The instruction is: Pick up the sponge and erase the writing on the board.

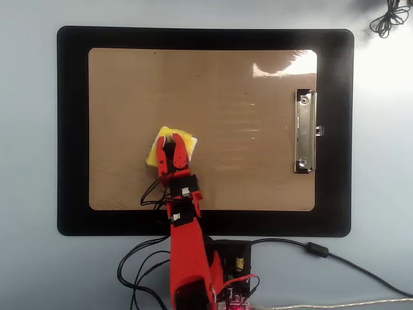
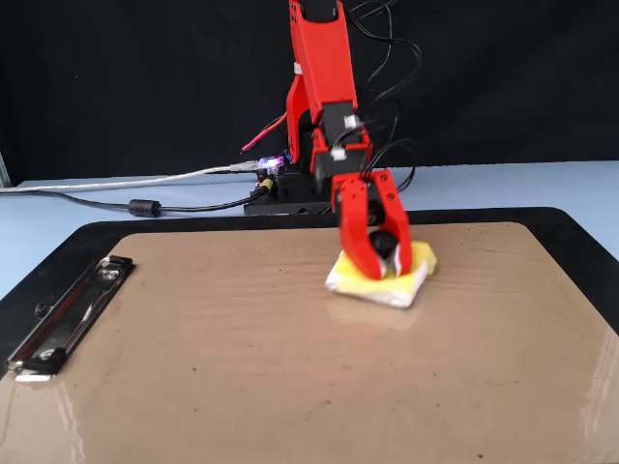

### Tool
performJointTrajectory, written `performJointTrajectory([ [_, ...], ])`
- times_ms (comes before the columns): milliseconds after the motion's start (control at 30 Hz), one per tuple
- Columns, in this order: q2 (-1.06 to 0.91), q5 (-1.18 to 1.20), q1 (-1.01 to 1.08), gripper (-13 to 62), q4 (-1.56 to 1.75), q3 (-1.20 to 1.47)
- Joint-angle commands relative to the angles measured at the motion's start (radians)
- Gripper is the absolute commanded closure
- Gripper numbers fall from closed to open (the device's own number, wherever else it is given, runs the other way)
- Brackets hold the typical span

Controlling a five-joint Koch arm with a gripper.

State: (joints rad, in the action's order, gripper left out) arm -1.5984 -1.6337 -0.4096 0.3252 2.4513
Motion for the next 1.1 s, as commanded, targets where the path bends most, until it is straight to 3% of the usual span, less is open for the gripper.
performJointTrajectory([
  [0,0.092,-0.048,-0.025,57.3,0.012,-0.089],
  [100,0.341,-0.048,-0.034,57.3,0.015,-0.345],
  [167,0.400,-0.051,-0.100,57.3,0.008,-0.428],
  [433,0.293,-0.483,-0.612,57.3,0.006,-0.319],
  [533,0.259,-0.483,-0.635,57.3,-0.002,-0.272],
  [833,-0.190,-0.454,-0.634,57.3,-0.267,0.031],
  [1067,-0.083,-0.426,-0.629,57.3,-0.235,-0.008],
])
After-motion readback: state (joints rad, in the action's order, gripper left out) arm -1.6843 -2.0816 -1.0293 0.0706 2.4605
